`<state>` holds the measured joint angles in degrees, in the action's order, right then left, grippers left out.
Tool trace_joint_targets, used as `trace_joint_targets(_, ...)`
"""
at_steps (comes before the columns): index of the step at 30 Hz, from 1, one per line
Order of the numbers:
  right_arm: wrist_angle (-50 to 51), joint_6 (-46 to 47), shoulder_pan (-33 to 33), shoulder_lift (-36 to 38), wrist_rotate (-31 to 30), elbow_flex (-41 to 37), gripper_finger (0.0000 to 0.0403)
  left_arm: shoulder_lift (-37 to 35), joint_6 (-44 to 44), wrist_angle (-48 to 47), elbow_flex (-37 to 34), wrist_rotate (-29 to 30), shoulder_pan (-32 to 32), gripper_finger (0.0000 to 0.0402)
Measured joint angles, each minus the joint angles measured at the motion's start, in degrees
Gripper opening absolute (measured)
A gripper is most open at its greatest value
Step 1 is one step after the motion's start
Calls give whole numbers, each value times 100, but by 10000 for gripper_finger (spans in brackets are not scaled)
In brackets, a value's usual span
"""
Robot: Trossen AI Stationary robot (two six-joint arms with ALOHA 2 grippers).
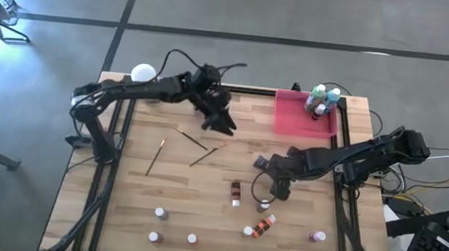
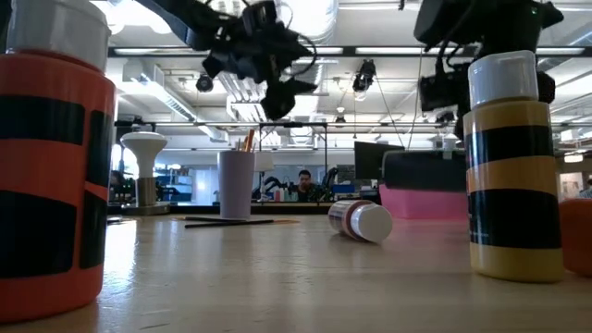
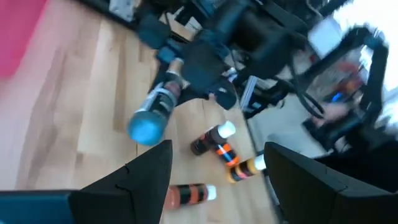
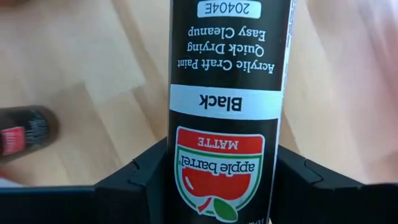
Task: Pick & Place Paint Supplies
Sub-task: Put the large black paint bottle into the pink bin
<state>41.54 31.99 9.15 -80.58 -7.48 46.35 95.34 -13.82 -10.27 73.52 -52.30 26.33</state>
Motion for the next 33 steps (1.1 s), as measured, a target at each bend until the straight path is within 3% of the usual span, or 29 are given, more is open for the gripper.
trace_joint_targets(9, 7, -992, 9, -7, -337, 363, 187, 1032, -1812, 264, 6, -1401, 300, 259)
trace_joint_targets(13, 4, -1236, 9, -7, -459, 391, 189, 1654, -2861, 1134, 149, -2216, 121, 259)
trace_joint_targets(17, -1, -1375, 10, -7, -519, 385, 188, 2188, -3728, 1855, 559, -2664, -79, 259)
trace_joint_targets(25, -16, -1743, 49, -7, -527, 641, 187, 2901, -3937, 1654, 1713, -2904, -243, 259)
trace_joint_targets(33, -13, -2160, 312, -11, -668, 1137, 184, 3020, -3891, 1483, 1871, -2888, -285, 259)
